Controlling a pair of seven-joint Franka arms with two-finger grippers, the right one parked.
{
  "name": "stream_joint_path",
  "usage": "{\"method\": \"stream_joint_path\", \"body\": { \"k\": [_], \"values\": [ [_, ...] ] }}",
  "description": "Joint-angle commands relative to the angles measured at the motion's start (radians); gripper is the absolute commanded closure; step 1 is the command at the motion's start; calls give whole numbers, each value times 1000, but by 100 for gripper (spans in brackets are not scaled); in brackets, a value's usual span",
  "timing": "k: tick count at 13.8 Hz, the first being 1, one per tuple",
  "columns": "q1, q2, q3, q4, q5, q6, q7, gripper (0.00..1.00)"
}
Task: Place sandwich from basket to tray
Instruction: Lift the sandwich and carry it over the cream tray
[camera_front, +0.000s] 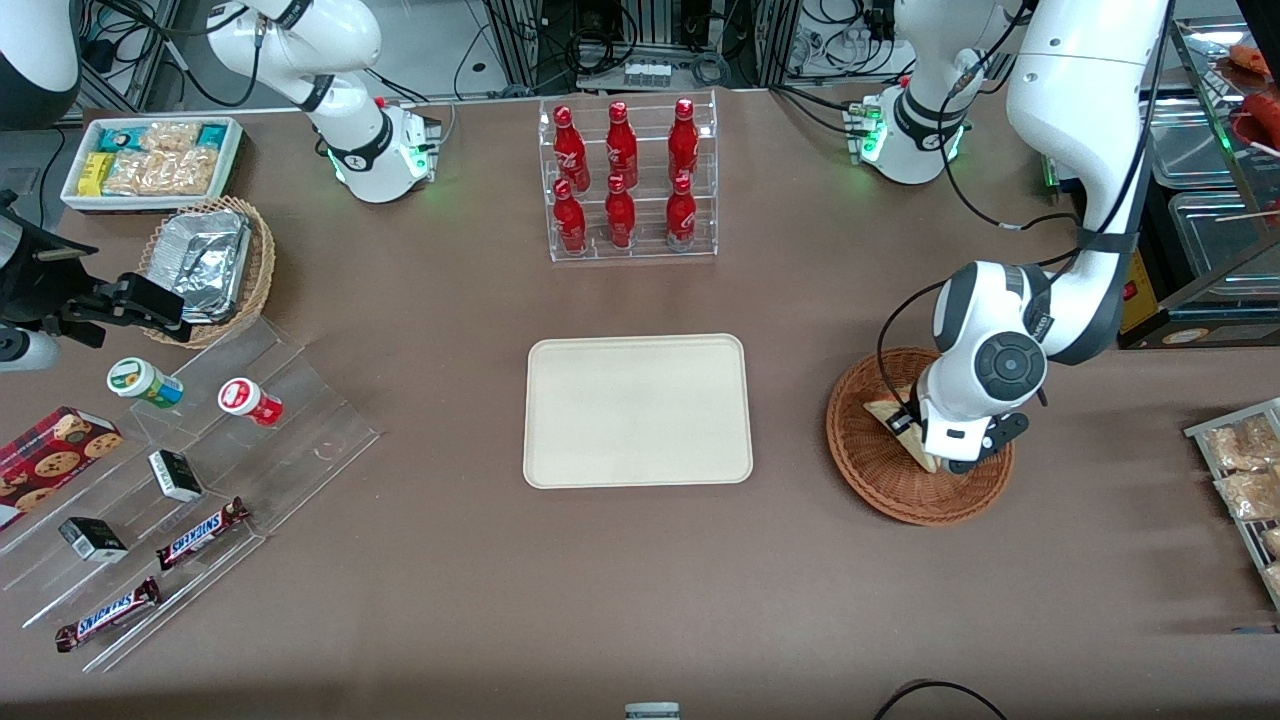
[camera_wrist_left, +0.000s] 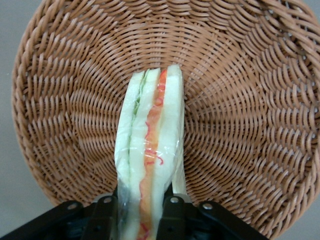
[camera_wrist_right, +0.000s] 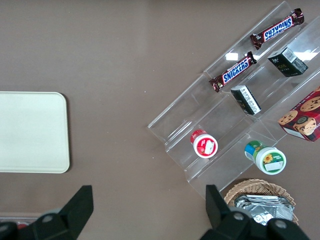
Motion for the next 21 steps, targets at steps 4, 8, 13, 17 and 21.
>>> {"method": "stream_joint_path", "body": {
  "k": [4,8,13,17,21],
  "values": [
    [-10,3,2,131,13,-172,-5,100],
    [-46,-7,-1,226,10,-264,-11,100],
    [-156,0,-4,396,-37,-367,-41,100],
    [-242,57,-4,476,-48,-358,-65,100],
    [-329,190,-27,615,-46,-276,-83,100]
  ]
}}
